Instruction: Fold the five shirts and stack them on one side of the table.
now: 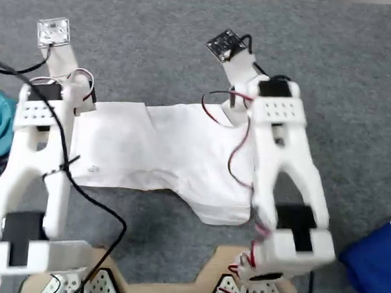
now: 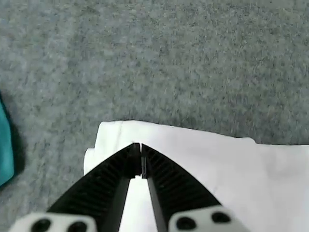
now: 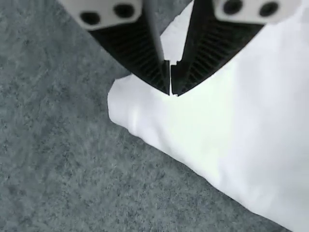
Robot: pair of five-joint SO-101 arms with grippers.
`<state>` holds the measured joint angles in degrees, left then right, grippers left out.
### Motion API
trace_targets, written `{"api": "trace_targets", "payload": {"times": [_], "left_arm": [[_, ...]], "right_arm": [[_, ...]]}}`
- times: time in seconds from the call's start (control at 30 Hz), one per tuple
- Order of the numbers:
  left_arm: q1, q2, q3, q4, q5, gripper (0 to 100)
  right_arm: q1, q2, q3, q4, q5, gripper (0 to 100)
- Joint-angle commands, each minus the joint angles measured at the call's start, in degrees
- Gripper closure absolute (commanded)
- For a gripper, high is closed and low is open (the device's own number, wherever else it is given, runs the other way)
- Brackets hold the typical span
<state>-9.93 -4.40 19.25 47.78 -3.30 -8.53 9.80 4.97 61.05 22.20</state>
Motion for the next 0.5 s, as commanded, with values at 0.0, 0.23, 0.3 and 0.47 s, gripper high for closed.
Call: {"api": "trace_targets", "payload": {"times": [0.0,0.23,0.3,0.47], "left_arm": [[0.44,5.93,-2.29,-1.49,0.18,98],[-0.09,23.25,-9.85,-1.32,0.18,98],[-0.18,26.95,-13.19,0.97,0.09,98],[-3.25,34.95,-28.48,10.46,0.09,98]], "right_arm": [[-0.75,9.54,-9.45,-1.32,-0.7,99.2],[-0.04,25.45,-23.25,2.46,-0.53,99.2],[1.19,29.32,-28.26,4.22,-0.35,99.2],[4.44,40.04,-44.44,10.9,2.2,99.1]]}}
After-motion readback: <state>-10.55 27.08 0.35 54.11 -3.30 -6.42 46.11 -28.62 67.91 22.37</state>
